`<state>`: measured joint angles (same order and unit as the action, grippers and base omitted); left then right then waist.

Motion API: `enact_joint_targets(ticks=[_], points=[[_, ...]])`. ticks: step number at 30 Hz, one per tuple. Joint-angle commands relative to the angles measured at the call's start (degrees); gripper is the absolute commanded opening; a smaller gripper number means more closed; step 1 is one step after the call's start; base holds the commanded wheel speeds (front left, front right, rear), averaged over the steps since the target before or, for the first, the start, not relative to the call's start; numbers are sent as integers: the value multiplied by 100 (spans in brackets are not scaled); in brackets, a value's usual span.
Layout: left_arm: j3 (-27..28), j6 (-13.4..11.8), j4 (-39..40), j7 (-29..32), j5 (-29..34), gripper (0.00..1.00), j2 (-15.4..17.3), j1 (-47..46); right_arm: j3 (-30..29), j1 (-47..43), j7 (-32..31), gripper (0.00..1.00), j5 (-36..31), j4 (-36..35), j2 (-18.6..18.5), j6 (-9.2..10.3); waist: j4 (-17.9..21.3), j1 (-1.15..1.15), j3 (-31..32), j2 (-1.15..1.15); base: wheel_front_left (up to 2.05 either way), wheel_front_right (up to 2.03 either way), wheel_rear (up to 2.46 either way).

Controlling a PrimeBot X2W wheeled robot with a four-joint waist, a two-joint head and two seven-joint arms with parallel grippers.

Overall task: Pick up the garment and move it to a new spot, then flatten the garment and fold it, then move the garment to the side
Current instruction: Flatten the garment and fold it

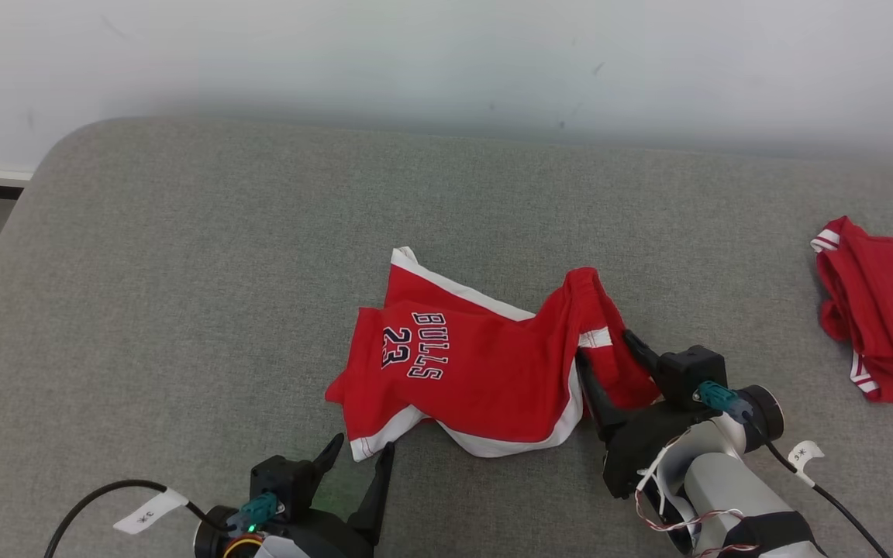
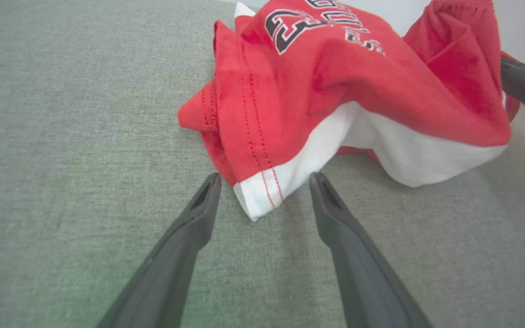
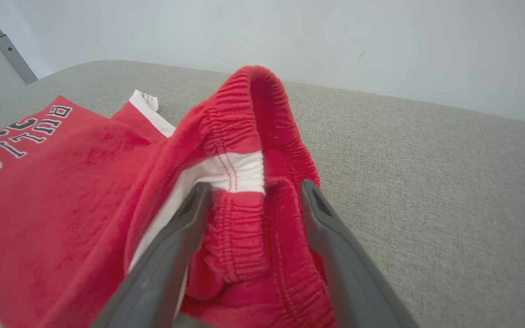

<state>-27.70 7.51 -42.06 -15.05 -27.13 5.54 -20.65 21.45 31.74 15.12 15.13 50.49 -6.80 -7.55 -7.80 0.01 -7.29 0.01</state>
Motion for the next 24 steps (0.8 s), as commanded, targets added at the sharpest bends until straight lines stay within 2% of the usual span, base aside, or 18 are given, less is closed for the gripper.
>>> enact_joint_targets(ticks=[1, 4, 5, 6, 7, 8, 14, 24], points=[[-10, -9, 6, -17, -23, 100, -8, -40, 27, 9, -1, 100, 45, -22, -2, 16, 1, -1, 3, -1, 0, 0, 0], [-81, -9, -6, -17, -117, 100, -12, 22, 101, -13, -1, 100, 93, -44, -13, 16, -11, -1, 18, -1, 0, 0, 0], [-94, -9, -23, -17, -141, 78, -8, 27, 129, -7, -1, 99, 114, -18, -6, 16, -18, -1, 24, -1, 0, 0, 0], [-104, -9, -23, -17, -189, 33, -8, 28, 152, 14, -1, 45, 120, 6, 5, 16, -24, -1, 30, -1, 0, 0, 0], [-117, -9, -17, -17, -236, 0, -15, 30, 184, 37, -1, 22, 146, 35, 21, 16, -32, -1, 37, -1, 0, 0, 0], [-149, -9, -16, -17, -261, 0, -19, 25, 215, 63, -1, 0, 168, 67, 32, 16, -41, -1, 44, -1, 0, 0, 0], [-163, -9, 150, -17, -377, 0, 0, 21, 231, -12, -1, 0, 278, -144, -64, 16, -94, -1, 166, -1, 0, 0, 0], [78, -8, 733, -17, -155, 0, 452, 709, 186, -979, -1, 0, 730, -849, -307, 16, -46, -1, 768, -1, 0, 0, 0]])
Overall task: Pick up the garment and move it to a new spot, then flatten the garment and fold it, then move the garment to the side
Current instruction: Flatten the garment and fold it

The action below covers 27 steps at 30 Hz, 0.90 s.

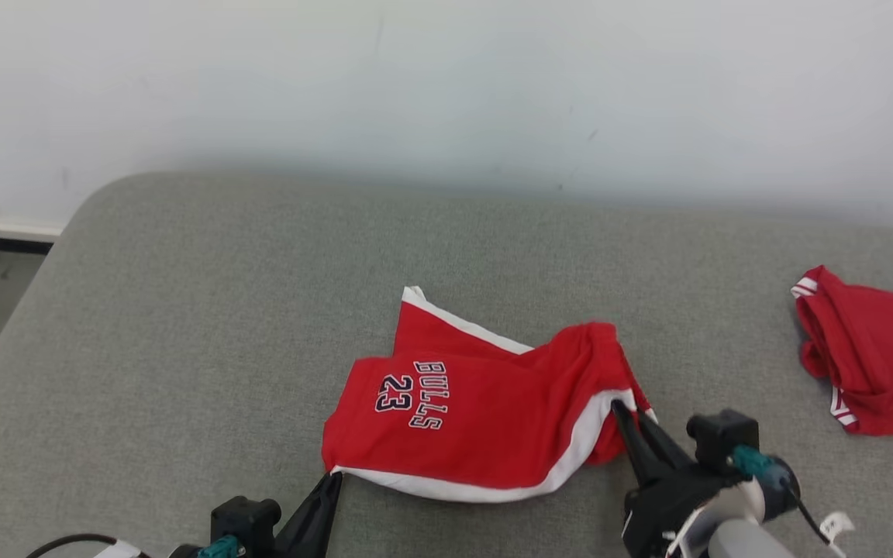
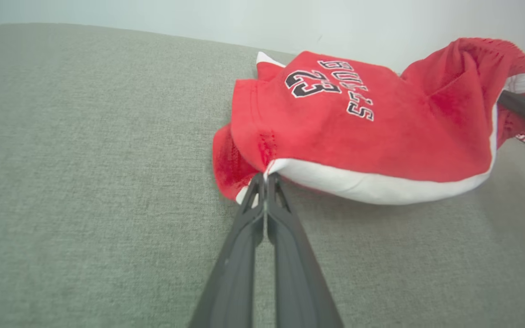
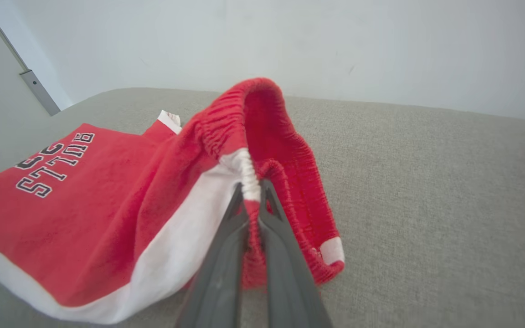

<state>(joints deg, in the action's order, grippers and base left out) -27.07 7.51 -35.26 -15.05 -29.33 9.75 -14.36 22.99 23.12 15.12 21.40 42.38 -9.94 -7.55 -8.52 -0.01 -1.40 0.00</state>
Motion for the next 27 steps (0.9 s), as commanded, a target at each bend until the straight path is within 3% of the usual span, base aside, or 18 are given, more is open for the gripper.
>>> enact_joint_targets(ticks=[1, 8, 15, 19, 20, 21, 27], points=[[30, -9, 114, -17, 61, 0, 64, 112, 86, -200, -1, 0, 229, -94, -13, 16, 25, 1, 211, 0, 0, 0, 0], [-101, -9, 428, -17, 98, 0, 293, 146, 524, -508, -167, 0, 919, -560, -412, 16, 32, 1, 321, 0, 0, 0, 0], [-548, -9, 473, 28, -135, 0, 804, -846, 608, -45, -650, 0, 1399, -1050, -746, 16, 162, 1, 111, 0, 0, 0, 0], [-919, -11, 442, 303, -543, 0, 1335, -1992, 535, 838, -1187, 0, 1812, -1166, -779, 16, 323, 1, -393, 0, 0, 0, 0], [-1144, -10, 405, 511, -816, 0, 1532, -2643, 494, 1415, -1399, 0, 1946, -1101, -754, 16, 390, 1, -711, 0, 0, 0, 0], [-1144, -10, 405, 511, -816, 0, 1532, -2643, 494, 1415, -1399, 0, 1946, -1101, -754, 16, 390, 1, -711, 0, 0, 0, 0], [-1639, -11, 174, 1049, -1521, 0, 2107, -4825, 333, 3520, -1965, 0, 2219, -444, -469, 16, 565, 1, -1787, 0, 0, 0, 0]])
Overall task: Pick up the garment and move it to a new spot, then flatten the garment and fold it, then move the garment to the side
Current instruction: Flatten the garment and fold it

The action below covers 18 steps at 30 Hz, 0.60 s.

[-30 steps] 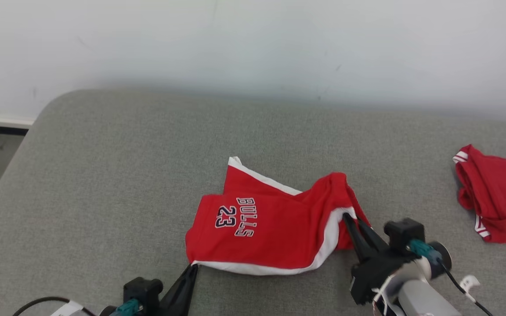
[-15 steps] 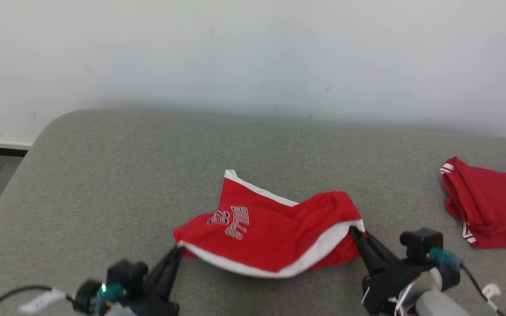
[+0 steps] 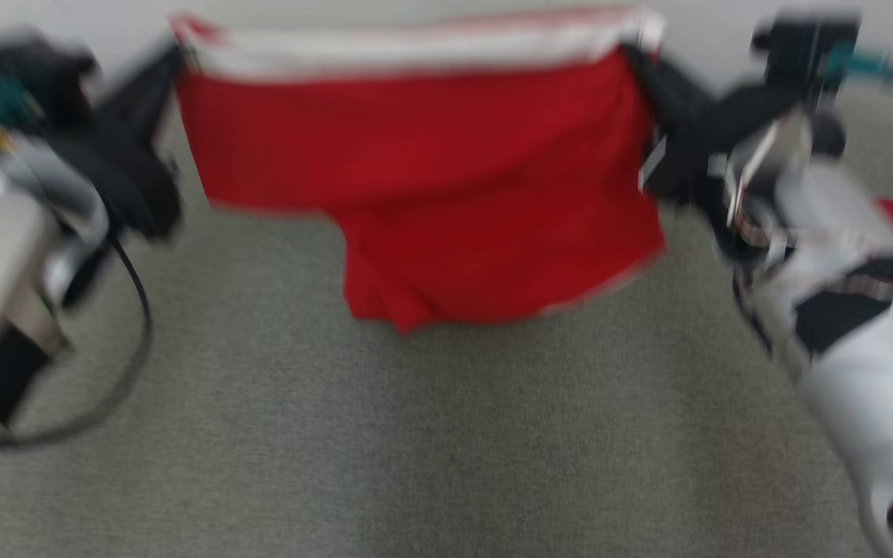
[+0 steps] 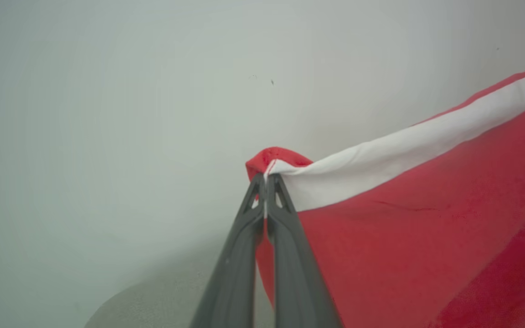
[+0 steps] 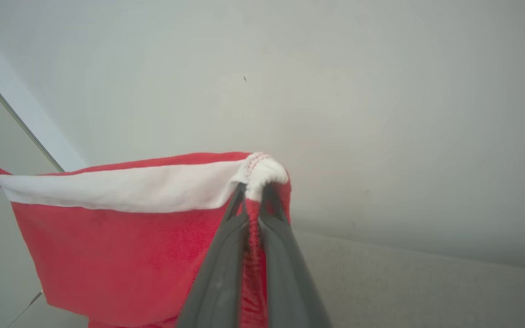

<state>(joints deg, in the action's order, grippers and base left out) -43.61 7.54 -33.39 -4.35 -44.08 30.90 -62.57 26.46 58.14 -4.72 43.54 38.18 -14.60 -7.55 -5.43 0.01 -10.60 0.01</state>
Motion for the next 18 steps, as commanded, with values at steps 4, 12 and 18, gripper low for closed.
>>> enact_joint_targets(ticks=[4, 12, 18], points=[[-262, -15, -198, 197, -259, 0, 242, -1317, -145, 1362, -107, 0, -10, 624, 264, 16, 411, -1, -1449, -1, 0, 0, 0], [-745, -15, -669, 113, -392, 0, 414, -3141, -293, 3190, 236, 0, -228, 1674, 596, 16, 513, -1, -1843, -1, 0, 0, 0], [-1116, -15, -878, -97, -533, 0, 437, -3957, -243, 3929, 561, 0, -391, 2195, 656, 16, 481, -1, -1802, -1, 0, 0, 0]])
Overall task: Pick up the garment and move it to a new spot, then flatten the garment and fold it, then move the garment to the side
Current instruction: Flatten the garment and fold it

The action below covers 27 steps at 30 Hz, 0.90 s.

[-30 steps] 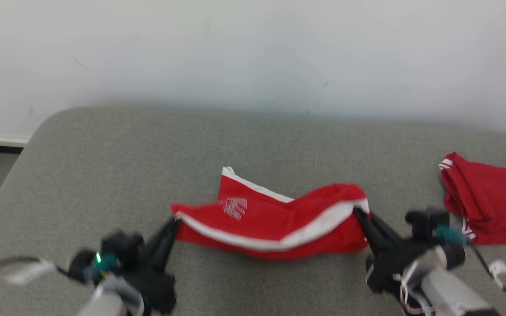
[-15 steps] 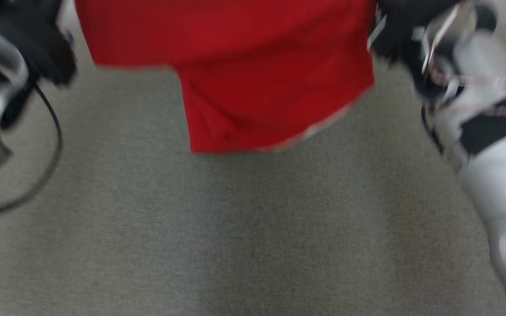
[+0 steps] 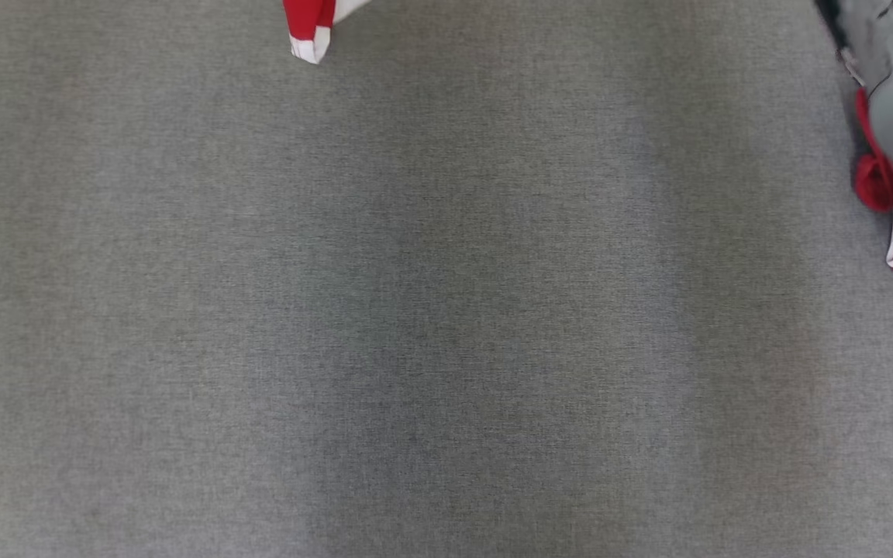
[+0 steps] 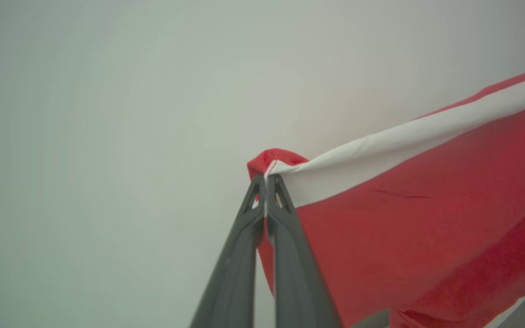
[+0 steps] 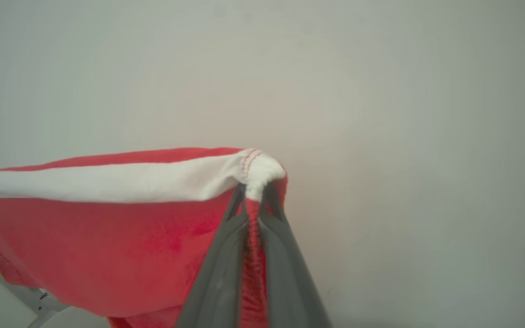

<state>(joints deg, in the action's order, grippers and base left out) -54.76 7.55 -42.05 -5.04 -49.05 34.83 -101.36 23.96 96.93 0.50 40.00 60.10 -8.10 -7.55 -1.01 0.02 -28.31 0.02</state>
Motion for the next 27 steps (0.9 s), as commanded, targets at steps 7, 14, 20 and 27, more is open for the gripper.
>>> enact_joint_targets(ticks=[7, 14, 20, 27], points=[[-533, -17, -286, -359, -195, 0, 9, -404, 172, 259, 336, 0, -63, 328, -22, 16, 7, -2, 52, -2, 0, 0, 0], [-924, -17, -586, -639, -449, 0, -12, -632, 218, 450, 550, 0, 5, 640, -102, 16, -28, -2, 136, -2, 0, 0, 0], [-1160, -17, -717, -747, -627, 0, -69, -697, 351, 481, 648, 0, -12, 777, 44, 16, -47, -2, 305, -2, 0, 0, 0], [-1461, -17, -856, -812, -847, 0, -117, -802, 477, 532, 671, 0, 109, 871, 7, 16, -11, -2, 535, -2, 0, 0, 0]])
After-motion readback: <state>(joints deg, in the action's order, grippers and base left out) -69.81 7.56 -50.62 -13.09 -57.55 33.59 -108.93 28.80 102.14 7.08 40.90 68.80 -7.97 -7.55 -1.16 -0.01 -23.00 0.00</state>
